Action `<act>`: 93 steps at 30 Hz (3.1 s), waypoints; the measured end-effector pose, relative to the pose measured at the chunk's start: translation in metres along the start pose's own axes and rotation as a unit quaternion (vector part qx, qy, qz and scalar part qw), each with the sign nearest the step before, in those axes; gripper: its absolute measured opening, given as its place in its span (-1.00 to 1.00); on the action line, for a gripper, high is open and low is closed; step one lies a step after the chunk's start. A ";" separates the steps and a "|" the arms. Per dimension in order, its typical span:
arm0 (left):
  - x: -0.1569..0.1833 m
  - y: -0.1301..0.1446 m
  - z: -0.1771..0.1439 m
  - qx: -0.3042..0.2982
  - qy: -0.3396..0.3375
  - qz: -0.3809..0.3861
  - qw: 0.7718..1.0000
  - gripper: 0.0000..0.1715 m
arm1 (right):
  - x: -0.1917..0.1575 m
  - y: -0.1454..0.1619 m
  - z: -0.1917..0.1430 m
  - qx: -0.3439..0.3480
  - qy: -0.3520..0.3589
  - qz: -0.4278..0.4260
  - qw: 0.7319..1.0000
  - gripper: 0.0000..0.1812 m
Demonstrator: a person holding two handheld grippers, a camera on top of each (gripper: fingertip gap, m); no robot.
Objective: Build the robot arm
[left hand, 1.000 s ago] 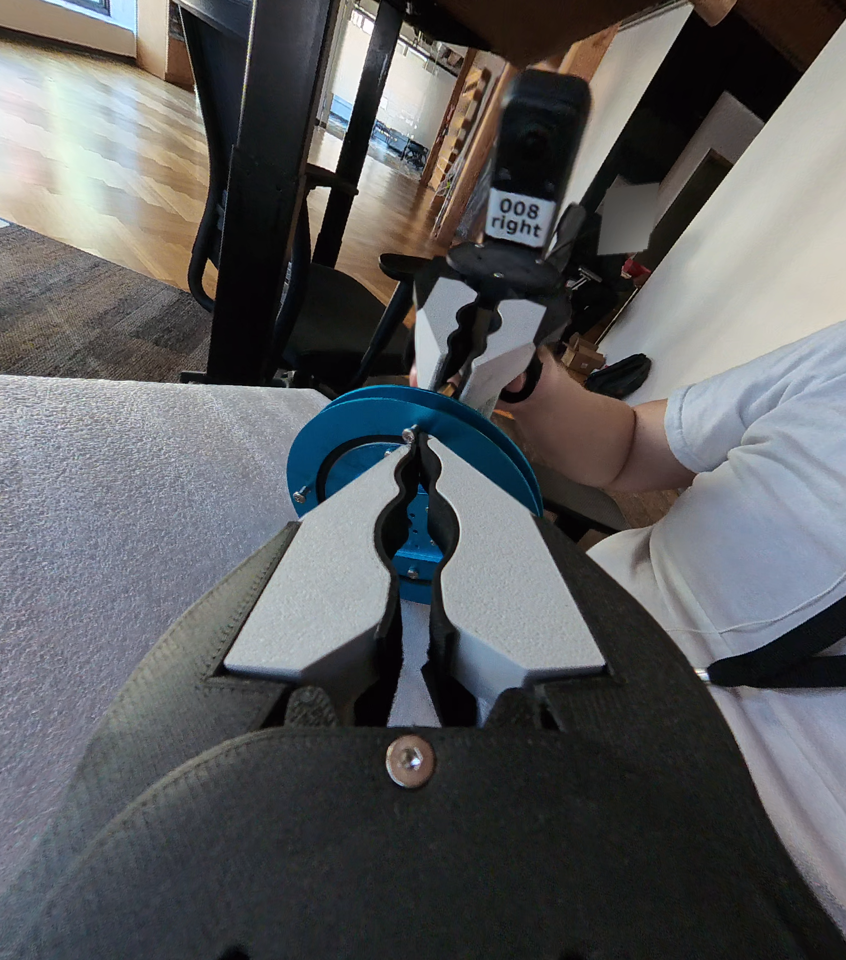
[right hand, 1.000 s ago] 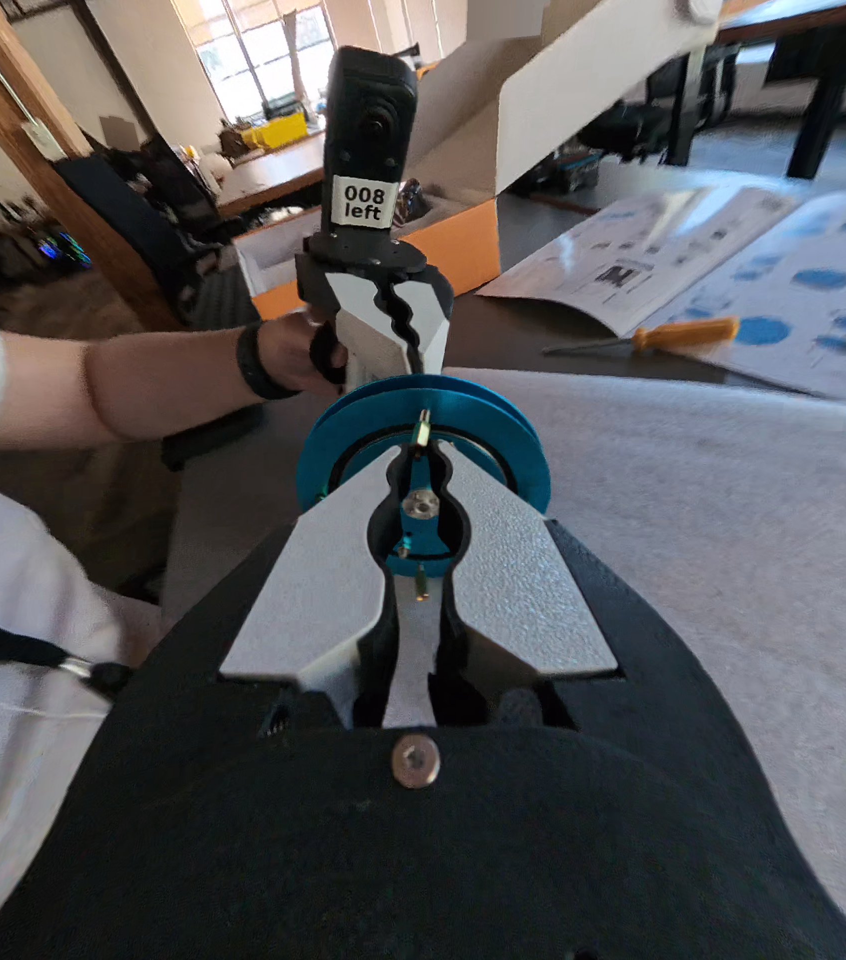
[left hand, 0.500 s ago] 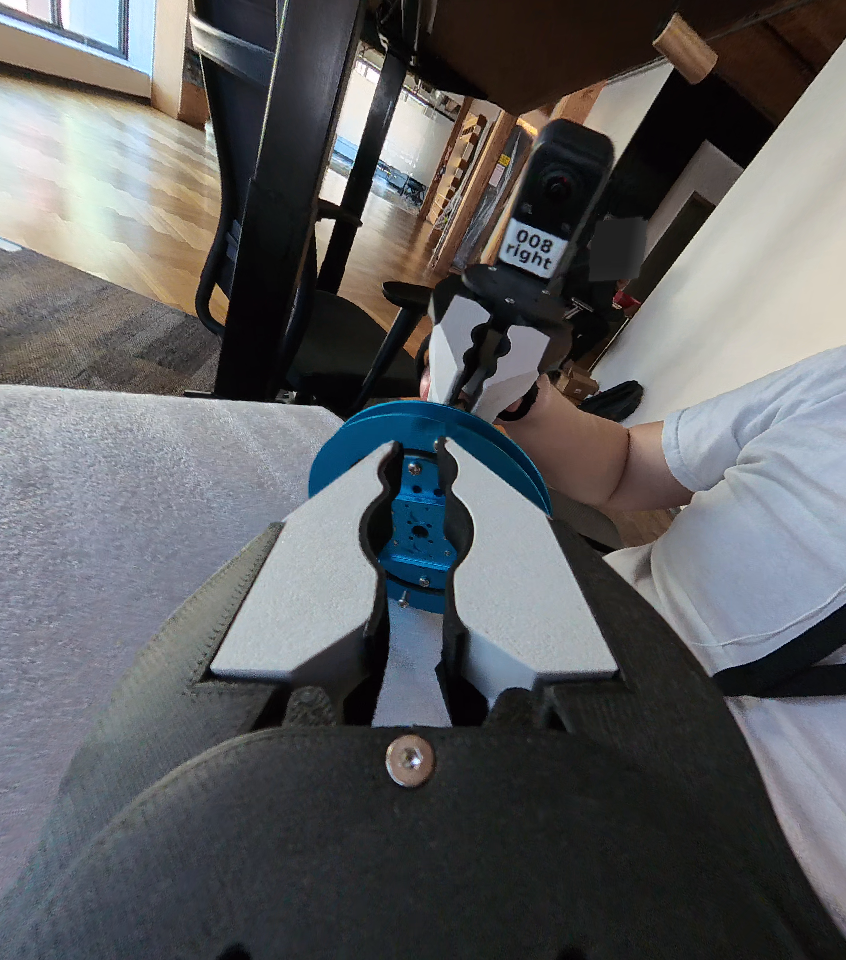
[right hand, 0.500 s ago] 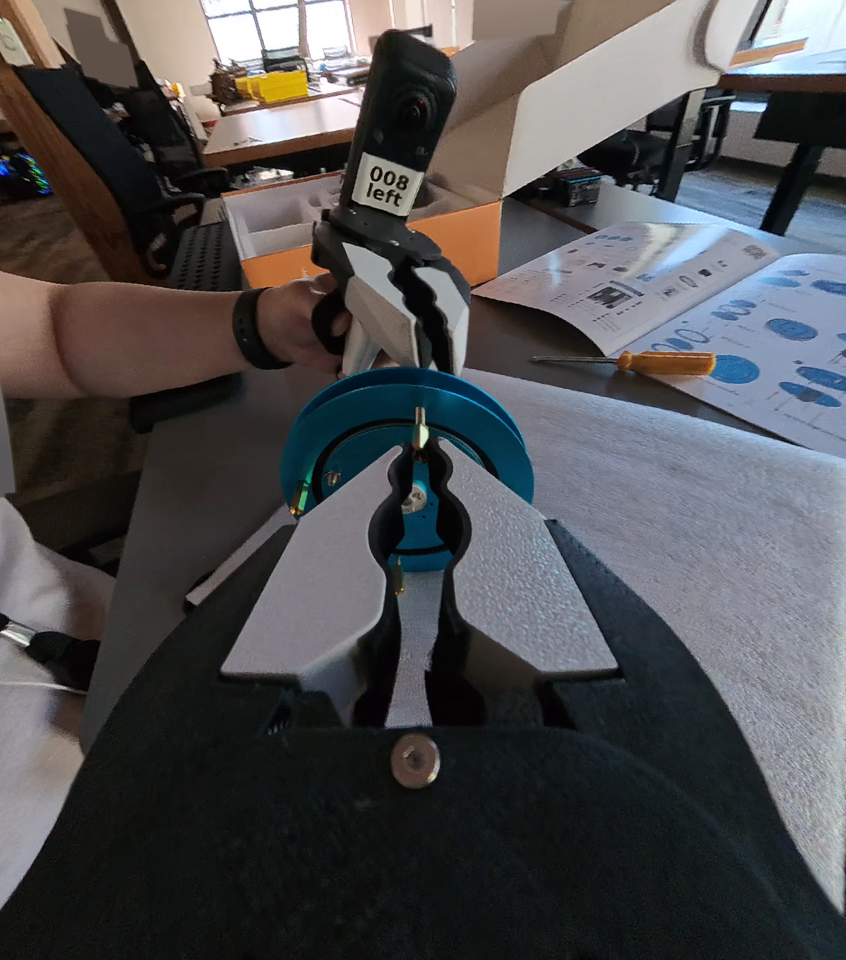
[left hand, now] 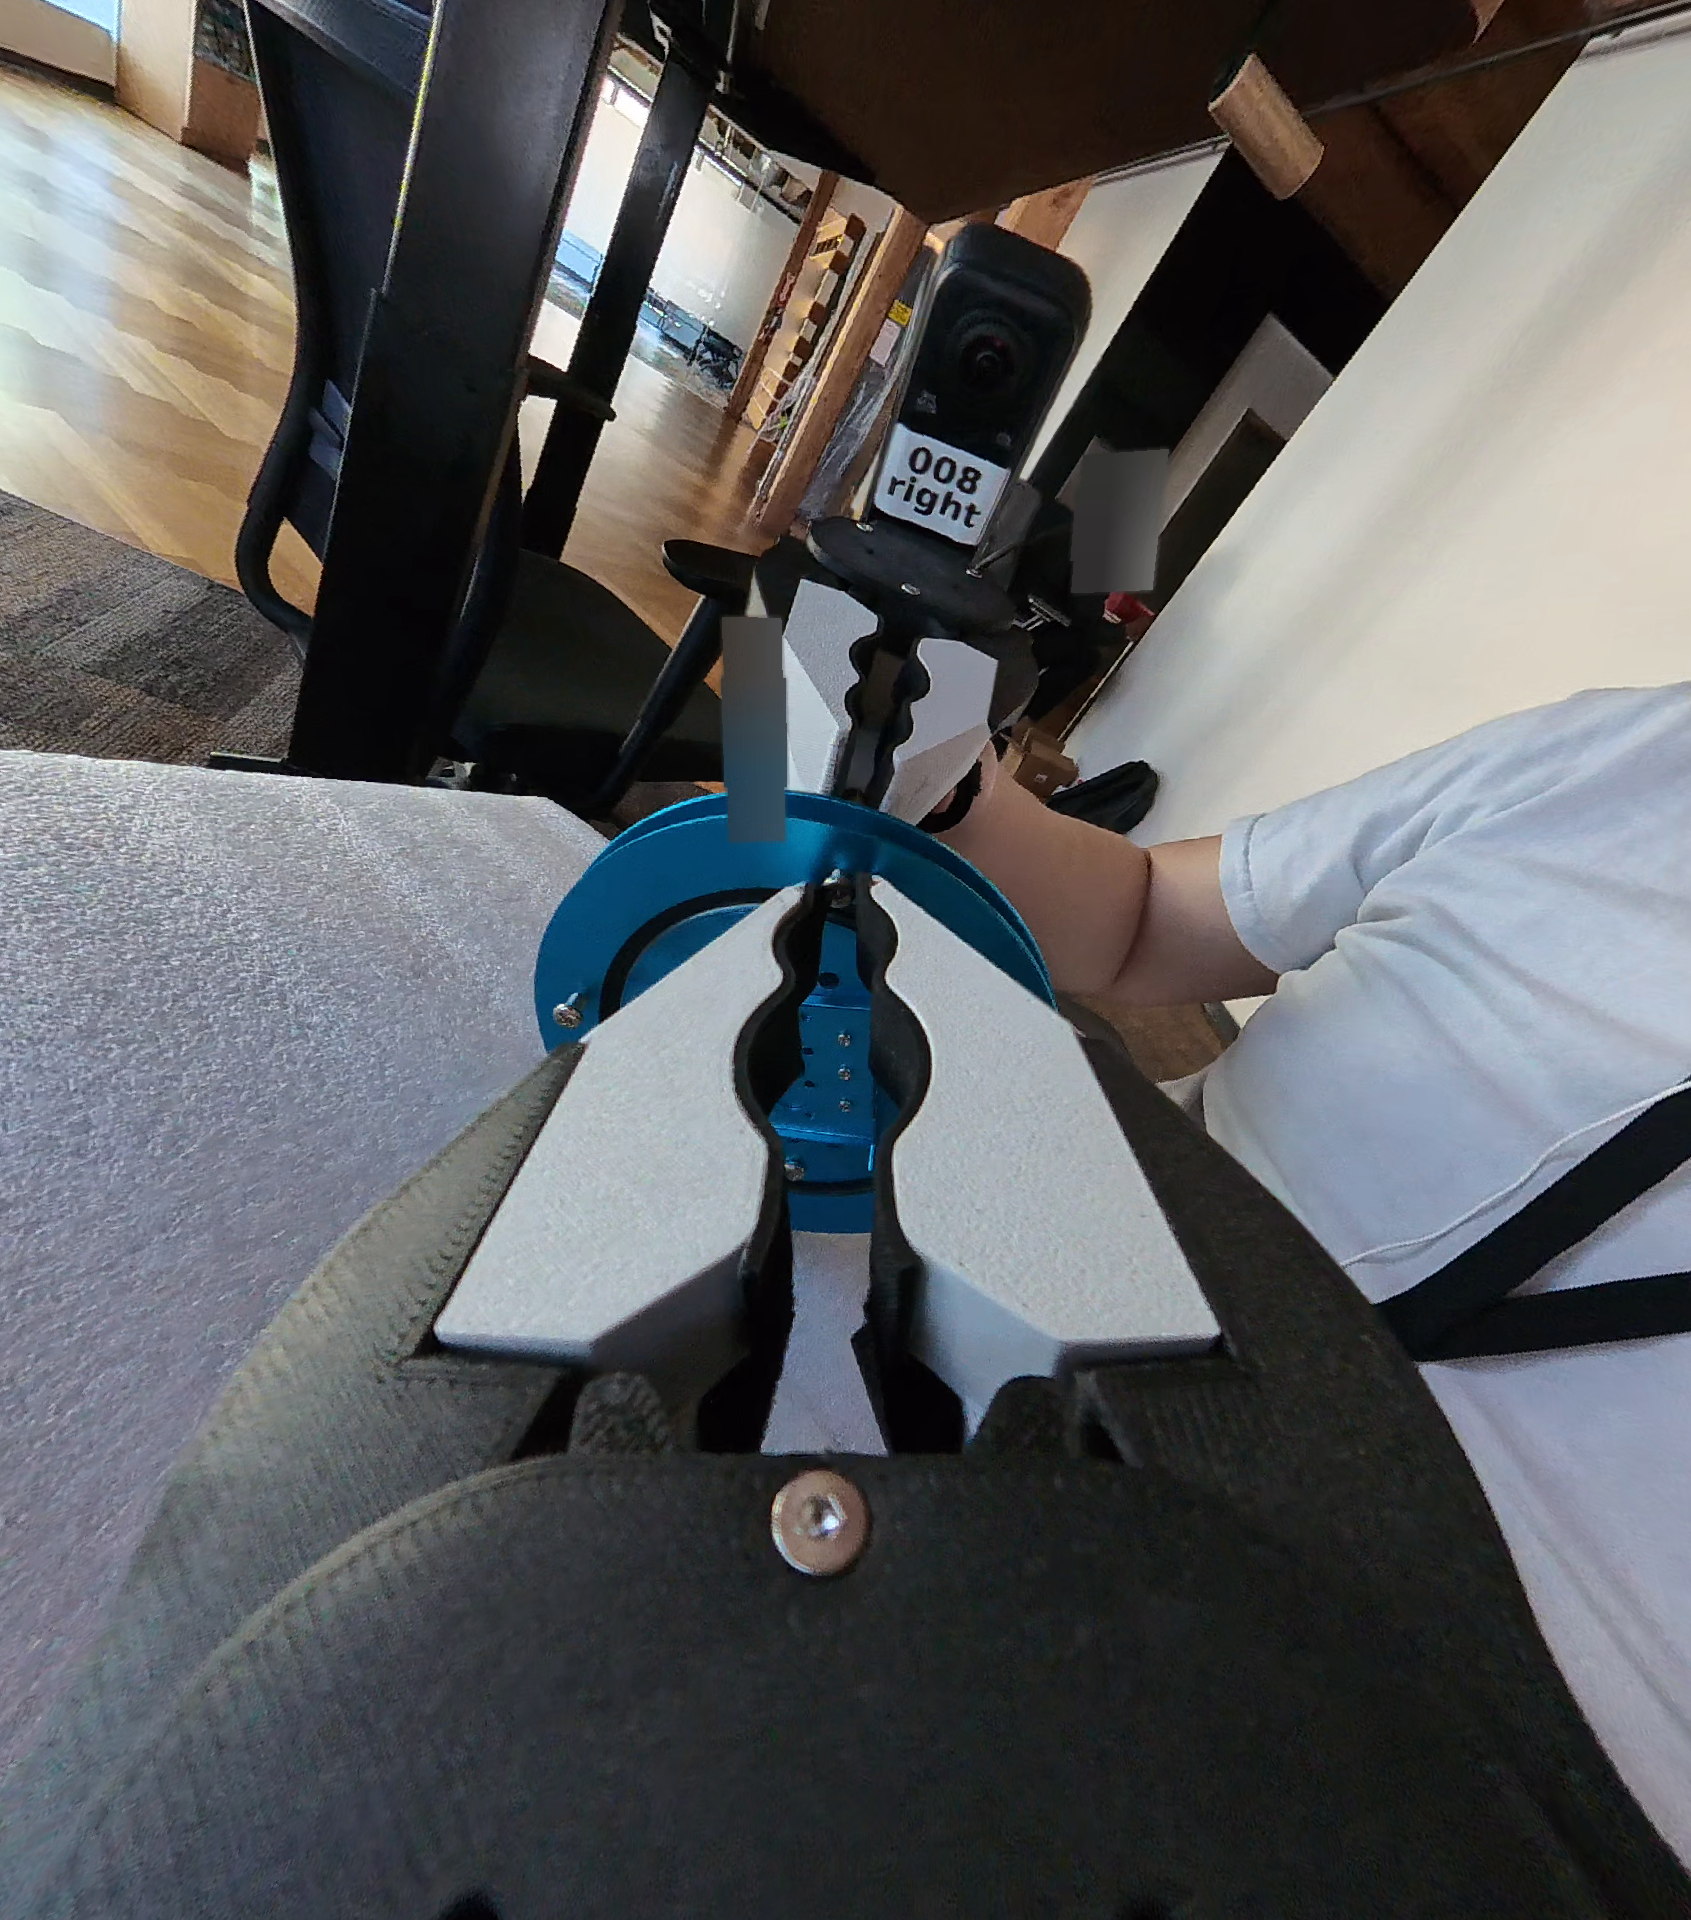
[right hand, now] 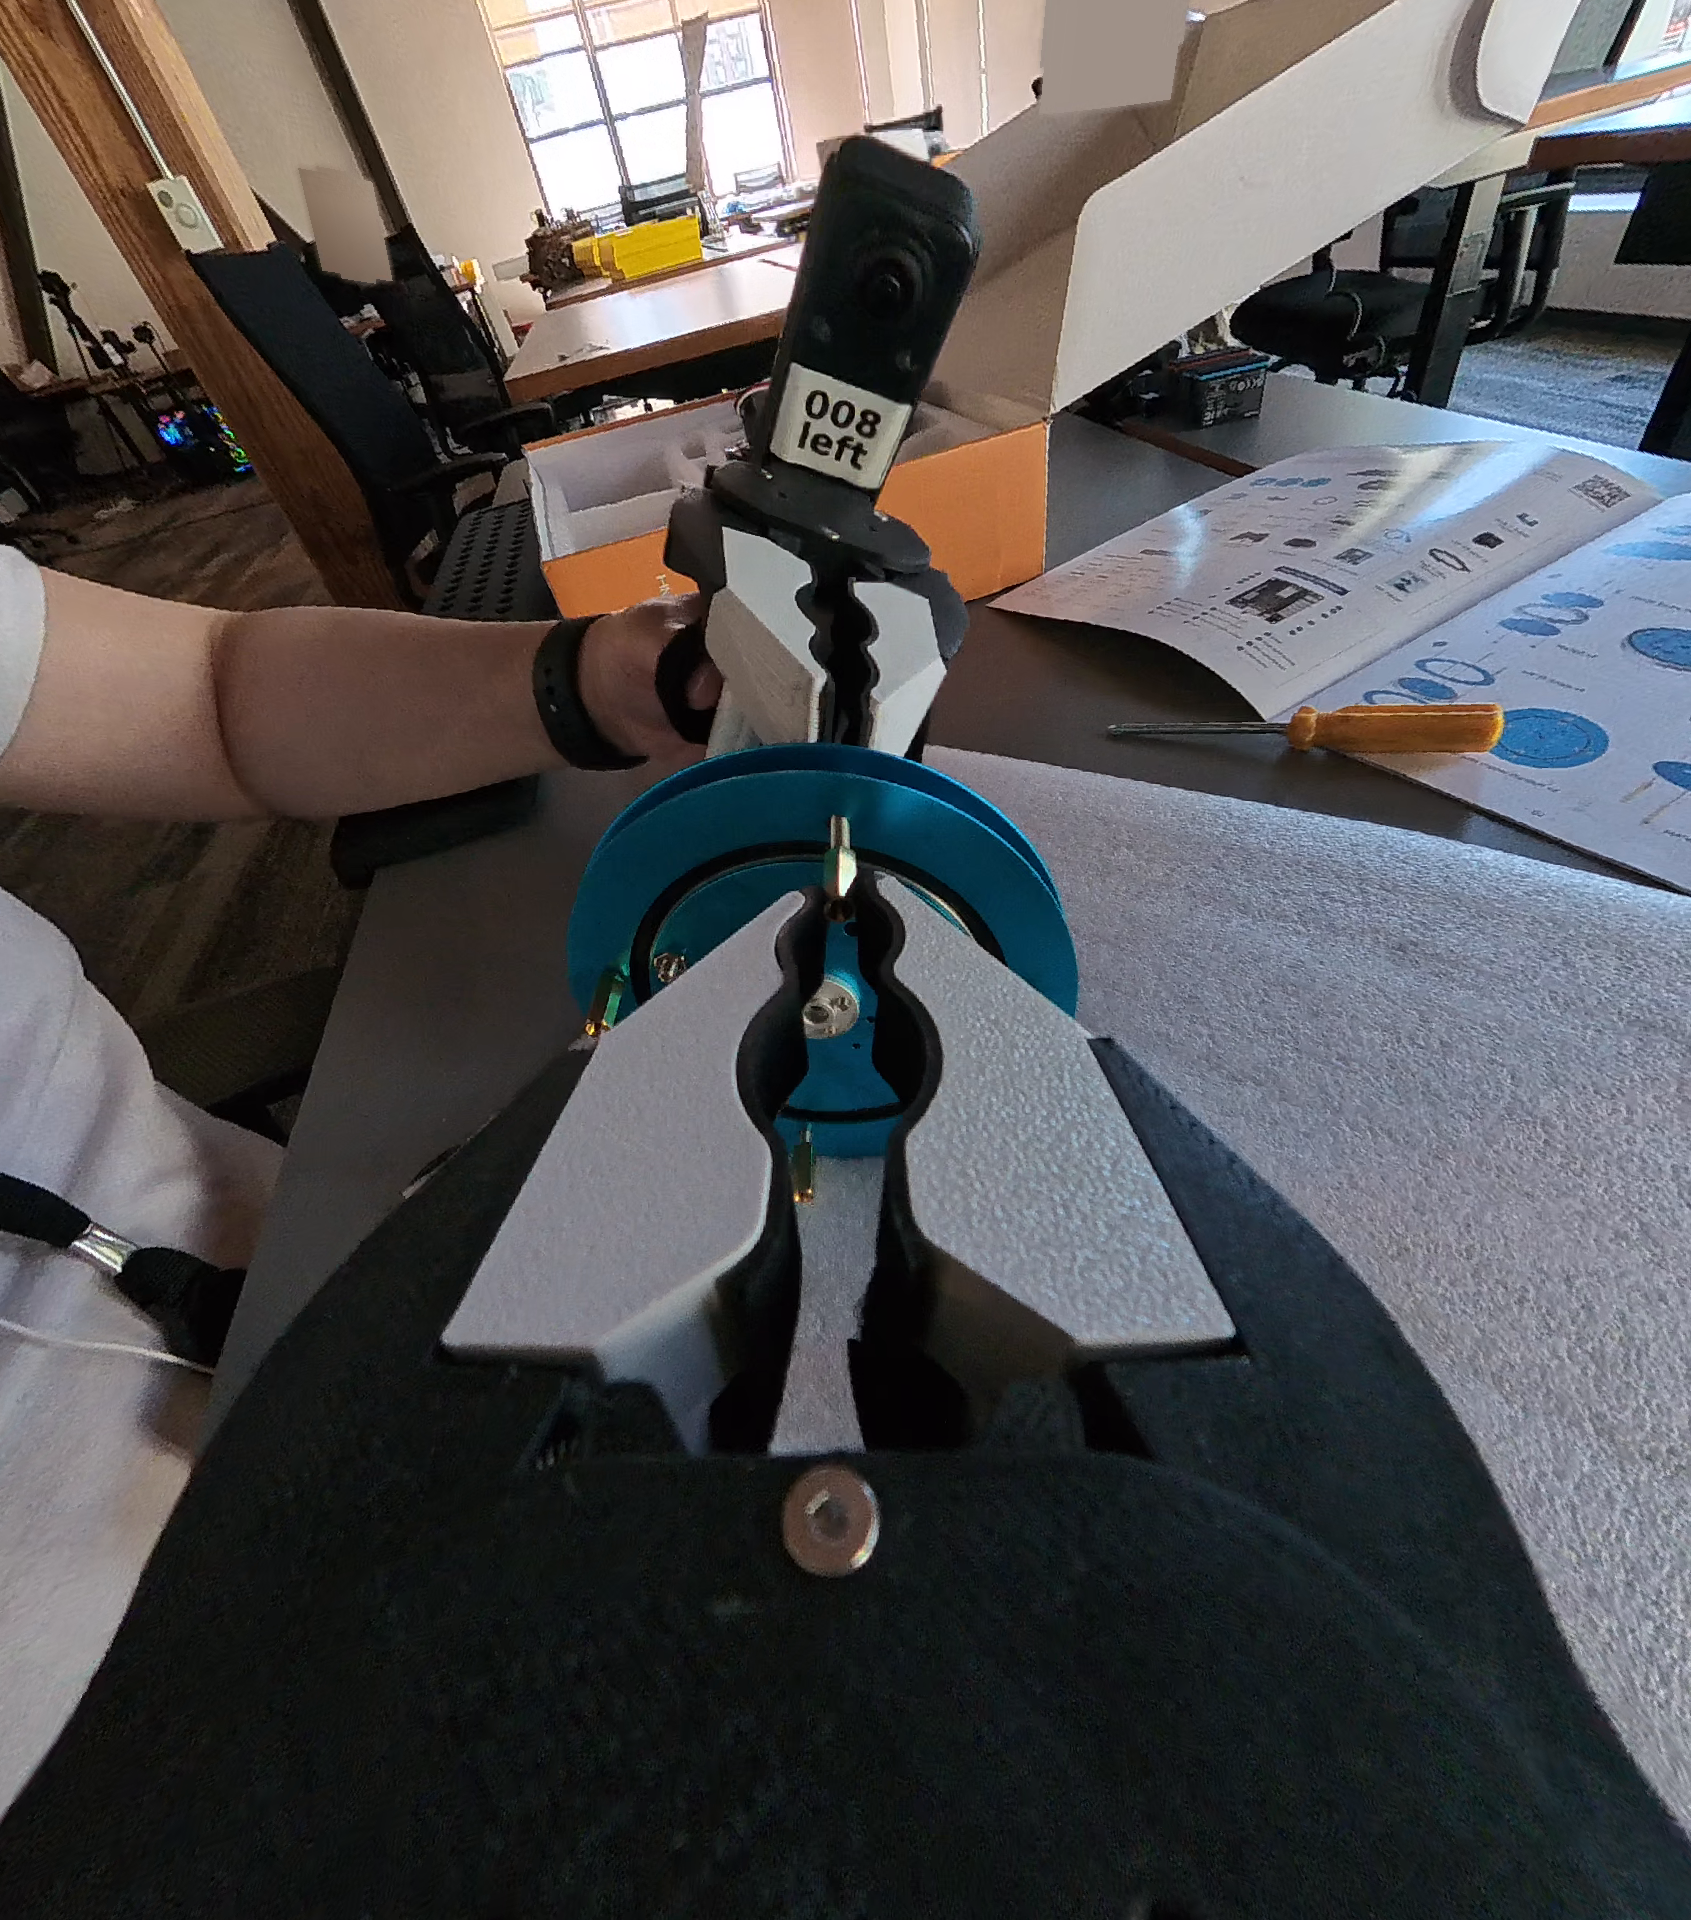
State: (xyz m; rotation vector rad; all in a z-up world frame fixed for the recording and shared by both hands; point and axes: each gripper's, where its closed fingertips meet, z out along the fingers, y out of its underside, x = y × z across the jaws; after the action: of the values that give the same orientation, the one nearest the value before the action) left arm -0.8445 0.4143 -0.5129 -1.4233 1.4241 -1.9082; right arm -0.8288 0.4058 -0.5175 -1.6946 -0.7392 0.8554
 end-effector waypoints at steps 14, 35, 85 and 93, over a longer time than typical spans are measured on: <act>0.000 0.001 0.002 -0.007 -0.007 0.001 1.000 -0.96 | -0.002 -0.003 -0.002 -0.051 0.137 -0.296 0.944 -0.95; 0.000 0.006 0.006 -0.024 -0.030 0.042 0.998 -1.00 | -0.002 -0.001 -0.004 0.005 0.044 0.003 0.999 -0.96; 0.004 0.002 0.011 -0.012 0.021 -0.034 0.999 -0.96 | -0.001 -0.002 -0.003 -0.007 0.051 -0.105 0.993 -0.95; 0.006 0.003 0.011 -0.018 0.022 -0.026 0.999 -0.96 | -0.003 0.001 -0.004 -0.036 0.135 -0.301 0.943 -0.96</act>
State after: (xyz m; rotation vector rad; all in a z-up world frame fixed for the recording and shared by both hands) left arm -0.8383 0.4026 -0.5125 -1.4552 1.4625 -1.9672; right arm -0.8269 0.4009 -0.5171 -1.4782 -1.0278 0.1661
